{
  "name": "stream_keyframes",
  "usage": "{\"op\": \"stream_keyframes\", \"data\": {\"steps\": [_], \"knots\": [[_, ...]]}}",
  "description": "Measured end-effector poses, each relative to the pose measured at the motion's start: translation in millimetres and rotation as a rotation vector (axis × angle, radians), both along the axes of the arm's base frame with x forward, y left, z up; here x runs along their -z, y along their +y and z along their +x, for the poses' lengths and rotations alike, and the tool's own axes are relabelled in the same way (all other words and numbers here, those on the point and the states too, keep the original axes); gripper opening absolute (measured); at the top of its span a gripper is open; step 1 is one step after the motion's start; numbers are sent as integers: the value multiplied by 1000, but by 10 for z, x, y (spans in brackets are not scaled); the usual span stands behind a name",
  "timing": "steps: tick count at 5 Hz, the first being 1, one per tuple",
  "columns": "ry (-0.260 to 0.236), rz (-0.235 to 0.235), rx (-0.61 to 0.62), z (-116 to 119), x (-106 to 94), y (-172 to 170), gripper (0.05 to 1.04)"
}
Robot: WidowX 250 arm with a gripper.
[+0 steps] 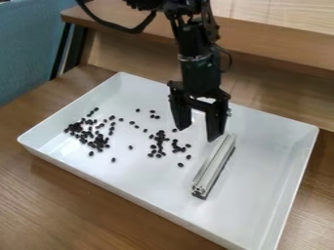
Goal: Sweep into pile
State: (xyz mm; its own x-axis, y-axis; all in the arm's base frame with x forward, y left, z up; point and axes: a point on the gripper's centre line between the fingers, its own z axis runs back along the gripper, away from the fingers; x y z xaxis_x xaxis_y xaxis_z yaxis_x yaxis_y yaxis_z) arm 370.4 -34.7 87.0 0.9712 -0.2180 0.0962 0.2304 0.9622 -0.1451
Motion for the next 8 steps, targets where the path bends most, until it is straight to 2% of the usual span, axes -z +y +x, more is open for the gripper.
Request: {"op": "stream_keyframes", "data": {"steps": [2, 4, 5, 6, 7, 8], "knots": [[-4, -47, -26, -47, 103, -166, 1000], [0, 18, -36, -57, 274, -339, 1000], [21, 61, -56, -46, 400, -359, 1000], [18, 85, -90, -15, 493, -326, 971], [-18, 97, -125, 27, 525, -321, 697], [-32, 108, -125, 25, 555, -304, 422]]}}
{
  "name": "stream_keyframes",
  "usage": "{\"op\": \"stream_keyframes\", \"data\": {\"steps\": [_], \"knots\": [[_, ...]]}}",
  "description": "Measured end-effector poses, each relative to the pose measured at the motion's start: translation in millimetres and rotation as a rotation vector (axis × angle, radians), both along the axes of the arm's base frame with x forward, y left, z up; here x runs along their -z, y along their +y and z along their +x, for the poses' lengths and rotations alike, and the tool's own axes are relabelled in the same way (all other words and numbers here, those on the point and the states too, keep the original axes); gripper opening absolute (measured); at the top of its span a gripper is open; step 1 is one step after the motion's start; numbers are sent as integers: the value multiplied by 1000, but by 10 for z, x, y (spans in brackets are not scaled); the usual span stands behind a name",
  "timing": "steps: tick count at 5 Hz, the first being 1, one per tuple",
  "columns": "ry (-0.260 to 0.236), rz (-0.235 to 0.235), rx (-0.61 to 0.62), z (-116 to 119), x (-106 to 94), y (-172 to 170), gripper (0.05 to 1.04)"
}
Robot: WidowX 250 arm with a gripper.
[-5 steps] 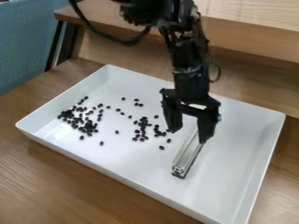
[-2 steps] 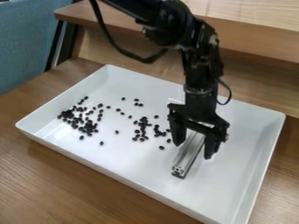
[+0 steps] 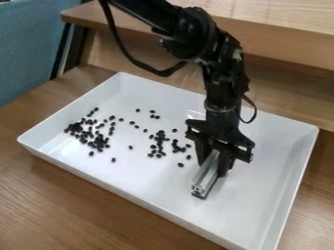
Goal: Sweep into pile
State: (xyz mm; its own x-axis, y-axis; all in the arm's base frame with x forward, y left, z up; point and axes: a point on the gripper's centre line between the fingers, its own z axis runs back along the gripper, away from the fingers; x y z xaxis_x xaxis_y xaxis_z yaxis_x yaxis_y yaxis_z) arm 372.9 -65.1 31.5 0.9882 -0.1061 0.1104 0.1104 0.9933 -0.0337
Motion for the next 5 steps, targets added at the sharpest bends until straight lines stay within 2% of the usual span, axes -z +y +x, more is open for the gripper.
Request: {"op": "stream_keyframes", "data": {"steps": [2, 3, 5], "knots": [[16, 16, 62, -100, 29, 115, 402], [30, 55, 108, -142, 46, 281, 399], [34, 74, 78, -80, 60, 587, 399]]}}
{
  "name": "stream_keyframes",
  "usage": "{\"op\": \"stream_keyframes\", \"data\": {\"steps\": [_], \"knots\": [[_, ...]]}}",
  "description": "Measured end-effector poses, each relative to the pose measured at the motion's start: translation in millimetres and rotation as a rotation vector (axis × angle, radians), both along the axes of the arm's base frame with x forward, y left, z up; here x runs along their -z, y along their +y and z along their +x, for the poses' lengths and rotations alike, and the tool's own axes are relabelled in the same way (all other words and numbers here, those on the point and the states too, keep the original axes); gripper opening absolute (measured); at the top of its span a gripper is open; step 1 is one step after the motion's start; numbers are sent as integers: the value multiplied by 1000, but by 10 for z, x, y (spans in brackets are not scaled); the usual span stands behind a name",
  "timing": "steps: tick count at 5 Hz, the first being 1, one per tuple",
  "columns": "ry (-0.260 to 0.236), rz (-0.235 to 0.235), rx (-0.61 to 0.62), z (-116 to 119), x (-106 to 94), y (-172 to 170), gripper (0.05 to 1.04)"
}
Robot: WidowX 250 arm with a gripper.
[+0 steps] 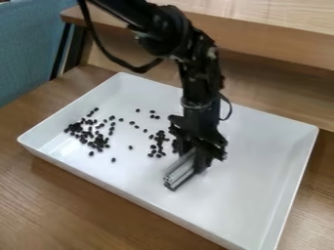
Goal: Sweep into pile
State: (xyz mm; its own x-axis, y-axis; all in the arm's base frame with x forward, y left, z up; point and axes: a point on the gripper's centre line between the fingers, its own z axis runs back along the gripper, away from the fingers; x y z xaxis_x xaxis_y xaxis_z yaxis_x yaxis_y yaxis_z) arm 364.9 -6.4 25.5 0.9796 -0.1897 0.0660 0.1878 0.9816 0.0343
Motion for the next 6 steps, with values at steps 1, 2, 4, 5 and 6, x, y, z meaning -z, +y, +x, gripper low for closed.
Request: {"op": "stream_keyframes", "data": {"steps": [1, 2, 4, 5, 6], "knots": [[6, 7, -22, 55, 17, 100, 399], [-3, 10, -54, 105, 21, 215, 399], [-4, 41, -139, 94, 35, 581, 399], [6, 70, -231, -70, 26, 977, 399], [27, 96, -295, -255, 22, 1258, 399]]}}
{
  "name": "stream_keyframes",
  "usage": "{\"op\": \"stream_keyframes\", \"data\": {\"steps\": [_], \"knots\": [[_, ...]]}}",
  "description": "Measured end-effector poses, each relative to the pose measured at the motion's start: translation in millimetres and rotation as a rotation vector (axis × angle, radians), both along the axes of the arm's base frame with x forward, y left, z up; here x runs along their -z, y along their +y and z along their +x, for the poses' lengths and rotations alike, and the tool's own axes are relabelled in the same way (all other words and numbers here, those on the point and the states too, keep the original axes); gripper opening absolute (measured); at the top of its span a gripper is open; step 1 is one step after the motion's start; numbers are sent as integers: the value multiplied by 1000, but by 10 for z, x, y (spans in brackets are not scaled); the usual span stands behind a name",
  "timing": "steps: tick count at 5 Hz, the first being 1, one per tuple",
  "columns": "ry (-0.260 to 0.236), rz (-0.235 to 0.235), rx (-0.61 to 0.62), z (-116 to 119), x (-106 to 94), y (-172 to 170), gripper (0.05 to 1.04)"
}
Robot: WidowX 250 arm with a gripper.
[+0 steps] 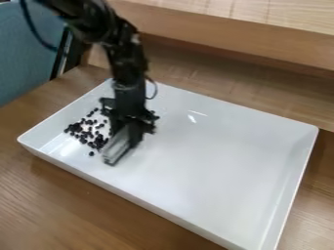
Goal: Sweep into pile
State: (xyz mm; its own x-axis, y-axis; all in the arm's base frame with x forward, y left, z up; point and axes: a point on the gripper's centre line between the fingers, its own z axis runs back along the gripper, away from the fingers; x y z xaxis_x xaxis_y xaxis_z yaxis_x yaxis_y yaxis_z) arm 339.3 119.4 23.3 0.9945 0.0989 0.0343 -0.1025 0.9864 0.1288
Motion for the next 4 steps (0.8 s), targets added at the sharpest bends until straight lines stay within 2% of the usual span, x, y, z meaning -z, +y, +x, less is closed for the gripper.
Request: {"op": "stream_keyframes", "data": {"steps": [2, 3, 4], "knots": [[10, 7, -28, -90, -8, 192, 399], [11, 7, 8, -77, -17, 309, 399], [-6, -14, 78, 11, -14, 429, 399]]}}
